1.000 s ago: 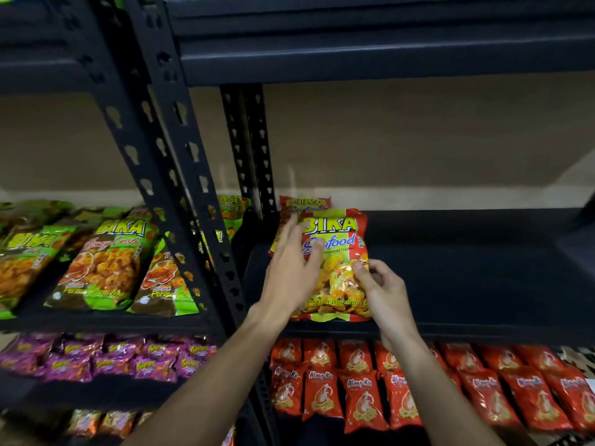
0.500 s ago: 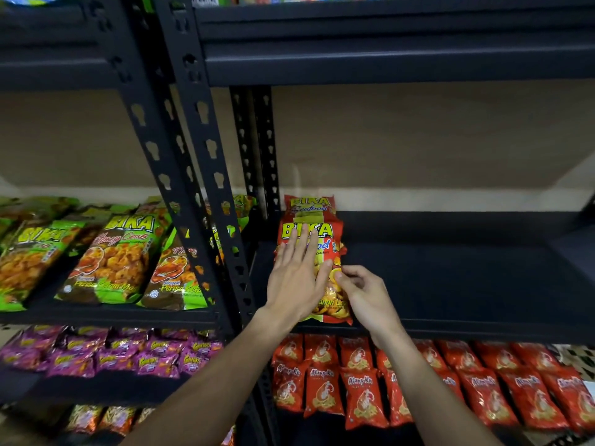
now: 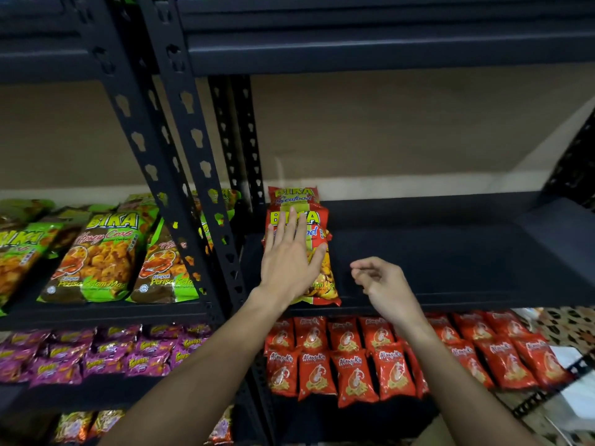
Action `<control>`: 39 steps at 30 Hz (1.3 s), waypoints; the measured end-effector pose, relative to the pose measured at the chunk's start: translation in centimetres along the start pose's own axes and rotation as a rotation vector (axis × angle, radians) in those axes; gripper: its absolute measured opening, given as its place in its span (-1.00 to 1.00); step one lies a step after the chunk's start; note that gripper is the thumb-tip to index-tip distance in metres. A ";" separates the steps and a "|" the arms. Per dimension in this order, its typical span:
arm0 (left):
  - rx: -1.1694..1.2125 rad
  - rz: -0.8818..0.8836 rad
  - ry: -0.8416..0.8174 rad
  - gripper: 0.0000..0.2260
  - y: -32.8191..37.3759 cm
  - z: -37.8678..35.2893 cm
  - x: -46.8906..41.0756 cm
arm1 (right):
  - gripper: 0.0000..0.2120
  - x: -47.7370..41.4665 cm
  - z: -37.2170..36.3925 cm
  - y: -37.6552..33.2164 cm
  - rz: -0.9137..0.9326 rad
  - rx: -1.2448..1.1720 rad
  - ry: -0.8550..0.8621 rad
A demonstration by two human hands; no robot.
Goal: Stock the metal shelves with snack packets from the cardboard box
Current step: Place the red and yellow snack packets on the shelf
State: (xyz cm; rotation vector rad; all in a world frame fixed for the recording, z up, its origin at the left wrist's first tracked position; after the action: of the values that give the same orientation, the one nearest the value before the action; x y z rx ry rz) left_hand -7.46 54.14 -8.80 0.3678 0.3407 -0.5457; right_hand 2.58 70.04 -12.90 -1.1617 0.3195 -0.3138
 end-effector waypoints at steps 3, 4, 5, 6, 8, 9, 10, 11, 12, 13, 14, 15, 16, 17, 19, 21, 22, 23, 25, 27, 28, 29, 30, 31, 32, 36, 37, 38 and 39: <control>0.177 -0.059 0.009 -0.46 2.1 1.1 0.9 | -0.90 1.5 2.1 0.2 0.005 0.021 0.040; 0.247 -0.075 0.012 -0.51 2.8 1.5 1.3 | -0.90 1.9 2.6 0.0 0.014 0.025 0.051; 0.319 -0.100 -0.014 -0.56 3.9 1.2 2.1 | -0.90 3.0 3.4 0.6 0.001 0.029 0.072; 0.393 -0.128 -0.056 -0.60 5.0 1.0 2.7 | -0.90 3.8 4.1 1.1 -0.015 0.019 0.094; 0.525 -0.195 -0.176 -0.68 7.7 -0.5 4.7 | -0.90 6.1 5.8 2.9 -0.047 0.006 0.139; 0.588 -0.224 -0.240 -0.72 9.2 -1.7 6.0 | -0.91 7.6 6.7 4.1 -0.068 0.007 0.163; 0.633 -0.232 -0.295 -0.76 10.0 -2.5 7.0 | -0.91 8.7 7.2 4.8 -0.075 0.011 0.174; 0.666 -0.238 -0.365 -0.78 11.0 -3.9 8.1 | -0.91 9.8 8.0 6.0 -0.104 0.015 0.197; 0.683 -0.243 -0.460 -0.80 12.3 -6.1 9.5 | -0.91 11.6 9.1 7.8 -0.145 0.027 0.242; 0.679 -0.243 -0.540 -0.83 13.0 -7.9 10.6 | -0.91 12.8 9.7 9.1 -0.175 0.038 0.268; 0.664 -0.248 -0.655 -0.85 14.1 -10.3 12.3 | -0.91 14.8 10.5 11.2 -0.231 0.056 0.303; 0.641 -0.255 -0.746 -0.87 14.7 -12.3 13.6 | -0.91 16.4 11.0 12.9 -0.282 0.052 0.330; 0.624 -0.280 -0.829 -0.87 15.7 -14.2 15.1 | -0.92 18.3 11.5 15.1 -0.347 0.047 0.361; 0.596 -0.308 -0.917 -0.85 16.7 -16.2 16.7 | -0.92 20.5 11.9 17.2 -0.417 0.033 0.391; 0.513 -0.365 -1.076 -0.81 18.1 -19.4 19.6 | -0.90 24.5 12.1 20.7 -0.551 0.017 0.433; 0.401 -0.456 -1.260 -0.79 20.5 -23.8 23.4 | -0.91 29.9 12.8 25.1 -0.713 -0.003 0.535; 0.376 -0.459 -1.284 -0.77 20.3 -24.3 23.9 | -0.91 31.0 12.3 25.8 -0.748 0.003 0.535; 0.350 -0.491 -1.343 -0.76 21.2 -26.1 25.4 | -0.91 33.4 12.2 27.7 -0.821 0.011 0.557; 0.305 -0.557 -1.429 -0.76 22.5 -29.1 27.8 | -0.92 36.9 11.8 30.8 -0.934 0.015 0.587; 0.279 -0.595 -1.539 -0.77 23.5 -31.9 30.2 | -0.93 40.1 10.7 33.5 -1.049 -0.004 0.599; 0.277 -0.606 -1.580 -0.77 23.9 -33.0 31.2 | -0.91 41.4 9.9 34.5 -1.103 -0.011 0.598; 0.248 -0.633 -1.611 -0.76 24.5 -34.2 32.2 | -0.90 42.6 9.4 35.5 -1.158 -0.018 0.617; 0.231 -0.647 -1.624 -0.76 24.7 -35.1 32.8 | -0.91 43.4 8.8 36.1 -1.204 -0.023 0.619; 0.207 -0.645 -1.642 -0.76 24.7 -36.0 33.5 | -0.93 43.8 8.2 36.7 -1.243 -0.026 0.607; 0.195 -0.646 -1.662 -0.77 25.0 -37.2 34.2 | -0.92 44.4 7.8 37.8 -1.284 -0.023 0.588; 0.077 -0.696 -1.690 -0.73 25.0 -40.1 36.7 | -0.76 44.9 5.0 42.4 -1.395 -0.093 0.469; 0.050 -0.712 -1.705 -0.74 24.9 -40.9 37.6 | -0.73 45.0 4.2 43.9 -1.407 -0.111 0.450; 0.035 -0.737 -1.704 -0.75 24.8 -41.4 38.1 | -0.71 44.9 3.8 45.0 -1.406 -0.113 0.436; 0.017 -0.753 -1.706 -0.77 24.8 -42.0 38.6 | -0.67 44.9 3.4 46.5 -1.406 -0.115 0.424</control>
State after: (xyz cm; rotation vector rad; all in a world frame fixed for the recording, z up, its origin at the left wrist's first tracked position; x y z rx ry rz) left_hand 28.32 74.72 -55.40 -0.3170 -1.2322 -1.3834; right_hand 48.41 71.89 -58.57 -1.2683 -0.1807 -1.7975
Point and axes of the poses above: each hand's wrist, its own x-axis away from the middle knuckle, its own z-axis out of the back of the hand, y = z × x, the point moved 8 cm from there along -x, towards the middle knuckle
